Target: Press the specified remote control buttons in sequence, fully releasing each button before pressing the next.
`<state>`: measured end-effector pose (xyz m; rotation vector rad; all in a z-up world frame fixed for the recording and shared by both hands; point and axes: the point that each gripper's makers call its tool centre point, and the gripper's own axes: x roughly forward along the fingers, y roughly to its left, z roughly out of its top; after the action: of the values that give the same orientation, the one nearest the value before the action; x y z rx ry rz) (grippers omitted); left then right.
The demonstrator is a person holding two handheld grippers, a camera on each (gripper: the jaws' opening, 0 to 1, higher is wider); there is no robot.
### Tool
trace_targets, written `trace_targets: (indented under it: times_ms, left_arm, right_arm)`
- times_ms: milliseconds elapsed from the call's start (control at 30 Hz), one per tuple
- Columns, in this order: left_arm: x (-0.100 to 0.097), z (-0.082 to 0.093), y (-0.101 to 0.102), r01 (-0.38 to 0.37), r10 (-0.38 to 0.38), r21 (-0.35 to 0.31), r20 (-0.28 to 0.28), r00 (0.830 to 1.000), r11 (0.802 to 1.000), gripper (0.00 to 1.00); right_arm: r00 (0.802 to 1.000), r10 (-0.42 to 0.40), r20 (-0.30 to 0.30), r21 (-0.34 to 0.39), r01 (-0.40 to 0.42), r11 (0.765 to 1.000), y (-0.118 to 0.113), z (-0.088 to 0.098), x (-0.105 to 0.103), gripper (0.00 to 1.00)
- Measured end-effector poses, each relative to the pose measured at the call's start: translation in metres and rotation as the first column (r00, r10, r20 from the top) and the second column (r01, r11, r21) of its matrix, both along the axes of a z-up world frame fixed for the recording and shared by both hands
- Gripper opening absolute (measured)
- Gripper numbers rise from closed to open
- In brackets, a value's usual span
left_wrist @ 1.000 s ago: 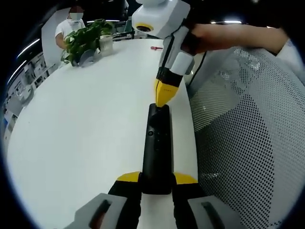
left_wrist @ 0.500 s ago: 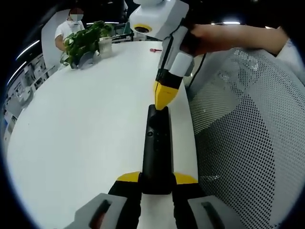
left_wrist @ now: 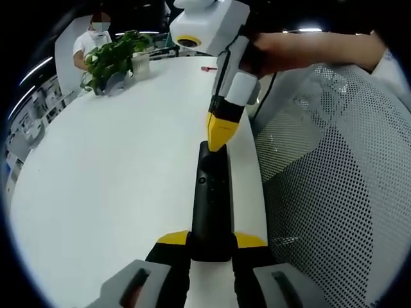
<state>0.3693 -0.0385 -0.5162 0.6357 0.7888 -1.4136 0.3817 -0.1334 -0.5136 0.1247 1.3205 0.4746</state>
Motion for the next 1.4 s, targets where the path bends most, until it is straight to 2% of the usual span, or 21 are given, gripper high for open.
trace_targets:
  times_ms: [100,667,900,1167,1400]
  left_arm:
    - [0.0,0.0,0.0,-0.004,0.004,-0.003,-0.004,1.0,1.0,0.24]
    - [0.001,0.0,-0.003,-0.009,0.009,-0.009,-0.003,1.0,1.0,0.25]
    - [0.001,0.0,-0.003,-0.006,0.006,-0.007,0.002,1.0,1.0,0.24]
    - [0.001,0.0,-0.003,-0.006,0.006,-0.008,0.002,1.0,1.0,0.24]
    - [0.0,0.0,-0.003,-0.008,0.008,-0.01,0.001,1.0,1.0,0.24]
  right_arm:
    - [1.0,-0.031,-0.003,0.018,0.031,0.999,-0.001,0.0,0.0,0.0]
    - [1.0,-0.028,0.003,0.02,0.028,0.999,0.0,0.0,0.0,0.0]
    - [0.999,-0.05,-0.016,0.033,0.051,0.998,0.0,0.001,-0.001,0.0]
    - [1.0,-0.017,-0.008,0.014,0.018,1.0,0.002,0.002,-0.001,0.0]
    - [1.0,-0.011,0.003,0.061,0.01,0.998,0.011,0.005,0.001,0.0]
